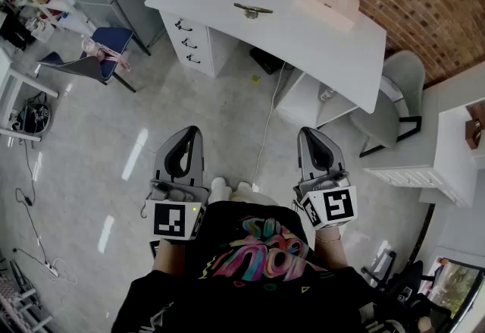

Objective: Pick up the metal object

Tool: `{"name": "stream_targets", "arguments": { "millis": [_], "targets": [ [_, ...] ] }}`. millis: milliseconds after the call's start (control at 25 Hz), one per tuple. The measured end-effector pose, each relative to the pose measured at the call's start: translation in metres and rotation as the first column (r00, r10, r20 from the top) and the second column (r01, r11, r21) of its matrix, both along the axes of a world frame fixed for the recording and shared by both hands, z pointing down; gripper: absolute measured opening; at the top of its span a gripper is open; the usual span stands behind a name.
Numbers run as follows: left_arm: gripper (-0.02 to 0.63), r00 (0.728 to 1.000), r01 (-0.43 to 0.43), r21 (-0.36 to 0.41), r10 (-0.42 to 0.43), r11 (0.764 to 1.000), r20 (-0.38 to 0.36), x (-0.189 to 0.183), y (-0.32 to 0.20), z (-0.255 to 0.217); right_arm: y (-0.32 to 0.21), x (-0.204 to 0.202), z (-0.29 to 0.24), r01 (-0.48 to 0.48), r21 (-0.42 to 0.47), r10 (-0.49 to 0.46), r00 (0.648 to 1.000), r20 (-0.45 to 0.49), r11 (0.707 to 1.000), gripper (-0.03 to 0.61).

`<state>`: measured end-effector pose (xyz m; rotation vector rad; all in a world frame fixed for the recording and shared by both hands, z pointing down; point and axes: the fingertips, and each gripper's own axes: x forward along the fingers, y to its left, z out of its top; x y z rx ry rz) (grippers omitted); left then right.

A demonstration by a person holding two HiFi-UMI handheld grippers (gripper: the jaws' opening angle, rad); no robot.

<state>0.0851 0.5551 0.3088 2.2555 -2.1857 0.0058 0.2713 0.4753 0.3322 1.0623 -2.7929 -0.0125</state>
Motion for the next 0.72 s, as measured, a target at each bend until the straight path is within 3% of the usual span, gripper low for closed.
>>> {"name": "stream_targets", "arguments": {
  "millis": [720],
  "targets": [
    [0.029, 0.999, 0.046, 0.006, -0.047, 0.999, 0.017, 0.025, 0.011, 0.003, 0.011, 0.019, 0.011, 0.057, -0.013, -0.057, 0.998, 0.033, 0.998, 0.018]
  ]
}}
